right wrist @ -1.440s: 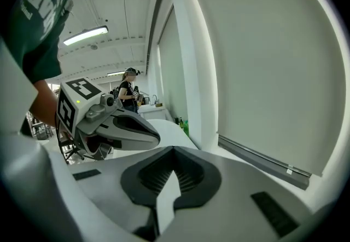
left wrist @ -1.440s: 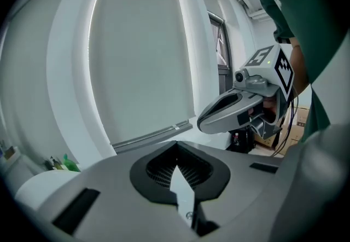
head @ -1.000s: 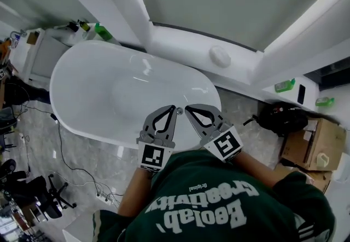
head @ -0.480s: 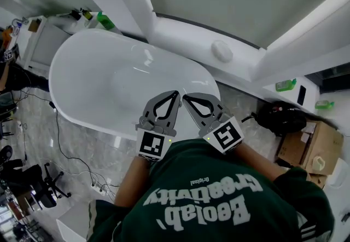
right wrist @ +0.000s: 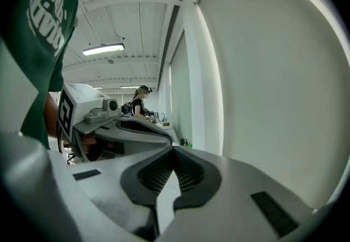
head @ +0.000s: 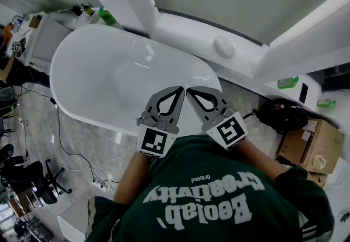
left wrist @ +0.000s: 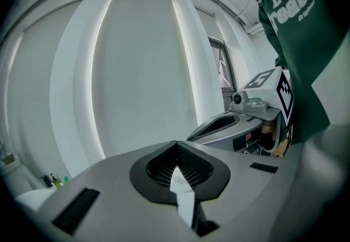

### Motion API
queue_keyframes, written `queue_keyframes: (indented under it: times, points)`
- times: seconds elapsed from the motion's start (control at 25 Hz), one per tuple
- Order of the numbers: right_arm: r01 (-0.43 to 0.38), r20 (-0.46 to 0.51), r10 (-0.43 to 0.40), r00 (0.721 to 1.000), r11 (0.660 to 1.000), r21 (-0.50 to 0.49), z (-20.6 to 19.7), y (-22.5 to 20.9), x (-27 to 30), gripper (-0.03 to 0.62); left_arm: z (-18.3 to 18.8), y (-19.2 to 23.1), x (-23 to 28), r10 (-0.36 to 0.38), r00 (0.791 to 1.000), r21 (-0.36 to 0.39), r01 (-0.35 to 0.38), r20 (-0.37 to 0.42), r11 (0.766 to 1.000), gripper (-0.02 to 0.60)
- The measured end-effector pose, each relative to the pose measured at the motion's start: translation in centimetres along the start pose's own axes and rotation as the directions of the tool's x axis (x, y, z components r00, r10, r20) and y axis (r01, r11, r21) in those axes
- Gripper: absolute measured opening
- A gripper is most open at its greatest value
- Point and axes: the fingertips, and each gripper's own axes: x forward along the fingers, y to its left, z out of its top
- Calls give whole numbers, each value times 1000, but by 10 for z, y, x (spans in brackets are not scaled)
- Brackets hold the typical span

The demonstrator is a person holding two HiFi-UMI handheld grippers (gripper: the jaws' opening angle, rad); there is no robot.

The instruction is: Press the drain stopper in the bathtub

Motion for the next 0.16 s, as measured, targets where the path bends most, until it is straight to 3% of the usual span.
queue_keyframes:
  times: [0.16]
  points:
    - [4, 9, -4, 1000, 1000, -7, 1, -1, -2, 11, -1, -6, 2, -12, 1000, 7, 12, 1, 1000, 3]
